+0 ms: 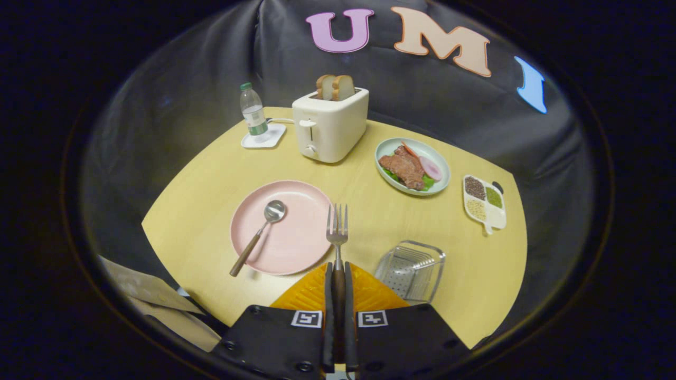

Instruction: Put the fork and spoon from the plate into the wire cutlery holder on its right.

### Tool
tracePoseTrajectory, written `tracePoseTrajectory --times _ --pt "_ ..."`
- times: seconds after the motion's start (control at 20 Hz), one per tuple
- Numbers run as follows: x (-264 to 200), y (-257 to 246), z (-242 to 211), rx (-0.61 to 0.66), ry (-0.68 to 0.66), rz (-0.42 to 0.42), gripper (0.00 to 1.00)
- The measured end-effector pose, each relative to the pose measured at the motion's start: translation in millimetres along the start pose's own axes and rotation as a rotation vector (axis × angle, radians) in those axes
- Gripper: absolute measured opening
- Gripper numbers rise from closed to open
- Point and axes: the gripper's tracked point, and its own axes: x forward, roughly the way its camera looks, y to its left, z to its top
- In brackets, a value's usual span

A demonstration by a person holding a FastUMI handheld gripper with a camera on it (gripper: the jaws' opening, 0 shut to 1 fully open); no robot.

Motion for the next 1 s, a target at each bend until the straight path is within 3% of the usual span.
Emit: tracePoseTrajectory --times 0.4,1.0 --pt "-27 -58 -24 -0.043 0.069 -0.014 0.11" --pt "-17 -81 -56 -0.086 0.233 0.018 0.11"
